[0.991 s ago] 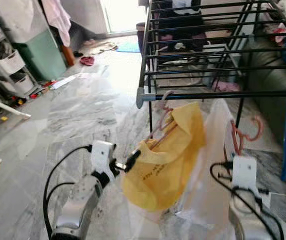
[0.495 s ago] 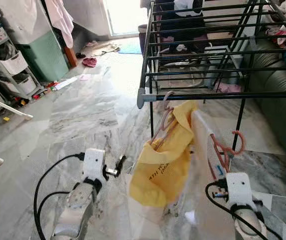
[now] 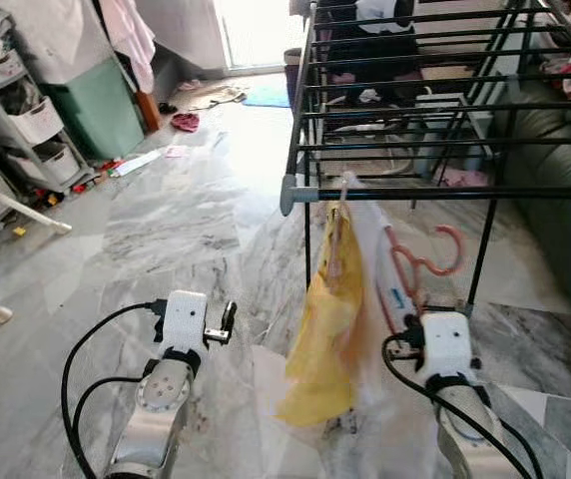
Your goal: Hang hanger
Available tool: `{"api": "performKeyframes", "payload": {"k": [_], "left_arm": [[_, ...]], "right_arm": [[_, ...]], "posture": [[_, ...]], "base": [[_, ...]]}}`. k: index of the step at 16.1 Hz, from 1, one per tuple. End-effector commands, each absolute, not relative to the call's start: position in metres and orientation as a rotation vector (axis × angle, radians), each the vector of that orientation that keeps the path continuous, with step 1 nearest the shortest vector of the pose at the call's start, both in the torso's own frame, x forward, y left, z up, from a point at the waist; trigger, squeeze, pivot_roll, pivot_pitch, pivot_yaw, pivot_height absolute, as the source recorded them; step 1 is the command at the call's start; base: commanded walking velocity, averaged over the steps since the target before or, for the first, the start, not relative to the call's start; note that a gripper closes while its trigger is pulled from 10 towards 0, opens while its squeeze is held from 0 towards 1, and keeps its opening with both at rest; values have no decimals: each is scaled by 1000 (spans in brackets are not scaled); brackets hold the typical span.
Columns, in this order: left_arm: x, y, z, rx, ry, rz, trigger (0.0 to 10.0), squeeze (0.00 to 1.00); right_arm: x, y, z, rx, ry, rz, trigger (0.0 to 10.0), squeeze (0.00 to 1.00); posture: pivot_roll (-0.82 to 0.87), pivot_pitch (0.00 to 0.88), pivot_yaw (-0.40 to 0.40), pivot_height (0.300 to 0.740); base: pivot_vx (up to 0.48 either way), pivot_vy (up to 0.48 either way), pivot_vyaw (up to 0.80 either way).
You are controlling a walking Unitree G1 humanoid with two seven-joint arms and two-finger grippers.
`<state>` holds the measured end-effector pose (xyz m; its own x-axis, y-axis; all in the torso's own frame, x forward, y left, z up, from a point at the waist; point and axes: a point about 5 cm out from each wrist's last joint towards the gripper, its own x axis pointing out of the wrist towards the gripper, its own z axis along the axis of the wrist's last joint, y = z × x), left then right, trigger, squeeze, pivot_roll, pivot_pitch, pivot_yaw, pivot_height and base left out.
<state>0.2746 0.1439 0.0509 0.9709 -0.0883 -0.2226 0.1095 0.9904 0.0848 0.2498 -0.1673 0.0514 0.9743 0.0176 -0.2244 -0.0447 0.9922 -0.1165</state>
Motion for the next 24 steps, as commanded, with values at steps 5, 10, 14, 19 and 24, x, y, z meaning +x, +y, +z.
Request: {"api": "performKeyframes", "payload": {"k": [5,10,14,19,24], "left_arm": [[274,150,50,116,233,-59,10000,0],[277,147,51,123,232,-73,10000,0],[279,146,53,131,232,-92,10000,0],[281,144,54,135,230,-103,10000,0],[285,143,58,142,221,-104,10000,0]], "right_arm": [[261,-156,62,-90,164,101,10000,0],[265,-155,65,-88,150,98,10000,0],[265,-154,65,-82,145,88,10000,0],[267,-155,65,-77,139,71,10000,0],[268,-154,66,-79,134,75,10000,0]], "posture": [[-84,0,85,740],[-89,0,103,740],[-94,0,119,740],[-96,0,134,740],[-95,0,131,740]], "base": [[-102,0,0],[-271,0,0],[-291,0,0],[-292,0,0],[-284,0,0]]}}
